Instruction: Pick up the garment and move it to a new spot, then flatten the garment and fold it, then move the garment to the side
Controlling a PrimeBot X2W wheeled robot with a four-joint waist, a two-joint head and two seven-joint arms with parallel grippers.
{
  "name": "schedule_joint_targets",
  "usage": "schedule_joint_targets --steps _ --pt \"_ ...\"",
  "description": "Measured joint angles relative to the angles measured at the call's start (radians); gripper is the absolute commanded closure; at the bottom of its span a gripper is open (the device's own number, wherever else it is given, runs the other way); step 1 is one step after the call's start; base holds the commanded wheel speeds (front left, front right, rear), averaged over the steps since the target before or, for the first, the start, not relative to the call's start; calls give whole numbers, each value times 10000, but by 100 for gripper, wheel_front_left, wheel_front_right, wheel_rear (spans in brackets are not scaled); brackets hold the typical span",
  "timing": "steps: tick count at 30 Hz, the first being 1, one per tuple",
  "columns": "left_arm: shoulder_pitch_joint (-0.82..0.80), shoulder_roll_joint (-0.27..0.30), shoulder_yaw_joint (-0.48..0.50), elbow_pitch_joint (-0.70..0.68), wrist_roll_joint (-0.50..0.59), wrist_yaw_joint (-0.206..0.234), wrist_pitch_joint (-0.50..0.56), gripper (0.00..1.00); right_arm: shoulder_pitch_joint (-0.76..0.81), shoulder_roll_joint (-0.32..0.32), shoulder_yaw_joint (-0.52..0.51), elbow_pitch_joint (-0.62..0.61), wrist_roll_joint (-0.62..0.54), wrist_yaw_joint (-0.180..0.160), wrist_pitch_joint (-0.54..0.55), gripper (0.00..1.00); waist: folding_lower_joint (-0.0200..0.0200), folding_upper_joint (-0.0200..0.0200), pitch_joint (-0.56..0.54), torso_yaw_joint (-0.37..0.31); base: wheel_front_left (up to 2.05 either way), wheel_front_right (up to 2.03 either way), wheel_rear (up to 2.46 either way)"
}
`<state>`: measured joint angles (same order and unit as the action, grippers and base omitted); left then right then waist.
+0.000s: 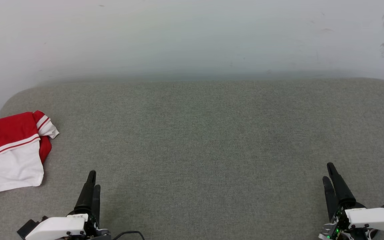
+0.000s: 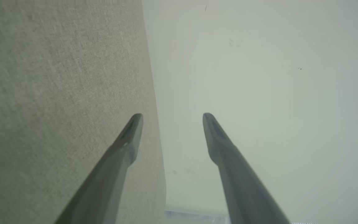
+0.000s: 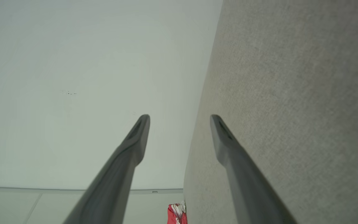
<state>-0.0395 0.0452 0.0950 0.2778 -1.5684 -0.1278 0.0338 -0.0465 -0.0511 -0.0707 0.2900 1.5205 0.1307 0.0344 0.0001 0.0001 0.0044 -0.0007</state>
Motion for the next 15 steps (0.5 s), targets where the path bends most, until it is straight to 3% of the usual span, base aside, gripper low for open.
schedule_joint_targets --steps 15 --pt "151 6 537 -351 2255 0 -669 0 -139 2 -182 -493 -3413 0 -686 0 0 0 -4 -7 0 0 0"
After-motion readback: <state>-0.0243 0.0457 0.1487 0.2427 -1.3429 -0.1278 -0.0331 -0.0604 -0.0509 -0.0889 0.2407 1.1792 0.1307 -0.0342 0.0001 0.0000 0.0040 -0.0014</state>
